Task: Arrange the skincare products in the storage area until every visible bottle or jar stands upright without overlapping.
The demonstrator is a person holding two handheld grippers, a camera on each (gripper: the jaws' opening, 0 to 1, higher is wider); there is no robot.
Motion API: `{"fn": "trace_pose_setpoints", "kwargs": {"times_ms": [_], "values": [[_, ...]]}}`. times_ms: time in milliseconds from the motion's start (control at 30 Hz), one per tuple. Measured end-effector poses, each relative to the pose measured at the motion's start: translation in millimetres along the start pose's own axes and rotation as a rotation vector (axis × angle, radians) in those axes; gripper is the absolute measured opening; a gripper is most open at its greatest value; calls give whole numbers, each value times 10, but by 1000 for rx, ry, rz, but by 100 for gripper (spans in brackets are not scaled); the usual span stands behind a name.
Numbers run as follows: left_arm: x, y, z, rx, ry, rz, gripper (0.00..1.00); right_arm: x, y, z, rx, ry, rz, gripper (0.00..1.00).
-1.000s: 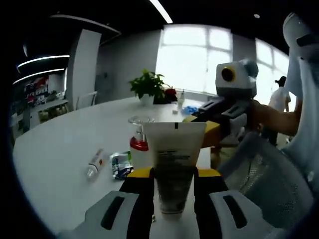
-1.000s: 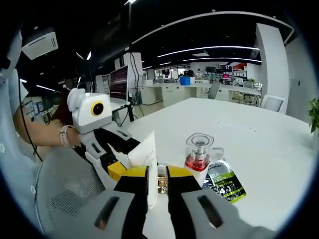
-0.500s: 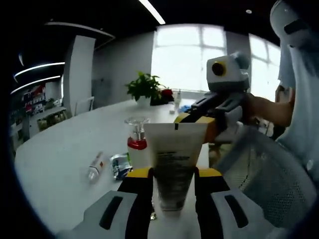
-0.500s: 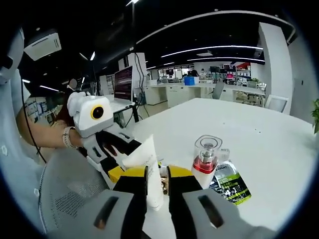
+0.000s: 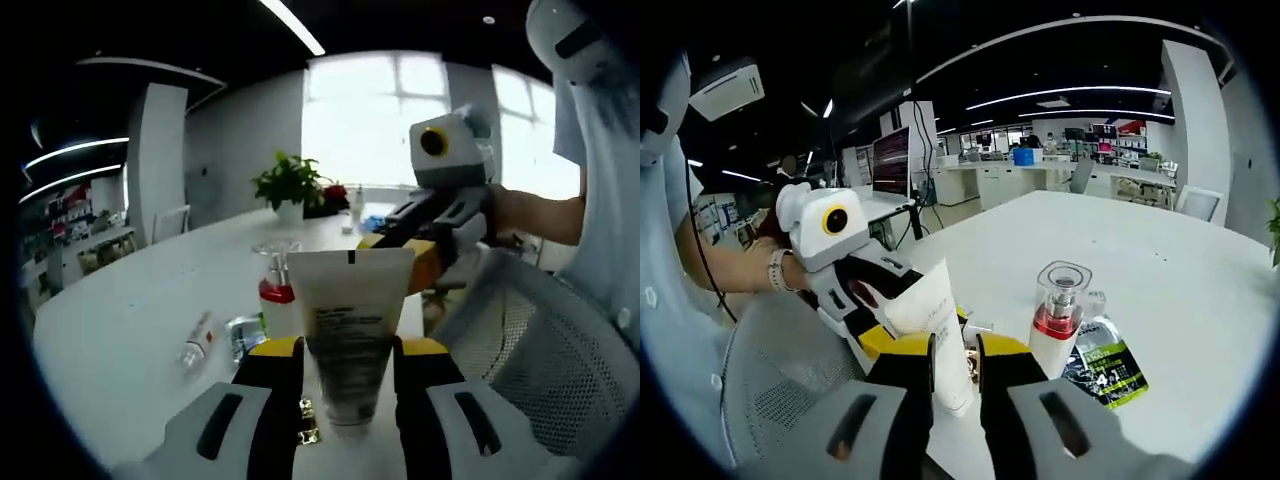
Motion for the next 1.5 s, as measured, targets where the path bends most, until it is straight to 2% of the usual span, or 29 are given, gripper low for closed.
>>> {"fn": "trace_pose_setpoints", "kwargs": {"times_ms": [233,367,467,700,1033,1167,1367,1500], "values": [[-7,-13,80,9,-24,18,37,34,49,-10,10,-6,-1,16],[-71,14,126,58,-19,19,30,54,58,-11,14,-15,-3,17],[-89,51,156,89,-34,13,30,77,62,-14,18,-24,1,17],[-162,97,130,117,-6,26,26,171,93,-34,32,-56,7,15],[-141,74,77,124,3,4,24,255,118,-62,50,-86,14,15],[-116,79,67,133,3,-1,20,282,116,-74,53,-90,15,14],[-89,91,82,142,21,2,17,244,124,-72,55,-77,17,15],[-10,102,139,141,-2,2,11,173,119,-68,54,-56,23,17]]}}
Point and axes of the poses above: the point that each gripper's makers call its tool centre point, and the gripper's own axes: z roughly backward along the fingers, x roughly to its left, y roughly out of its underside, the point moved 4 cm from there along z, roughly backward along the fingers, and after that the axes turned 14 degrees about y, right-handed, at the moved point
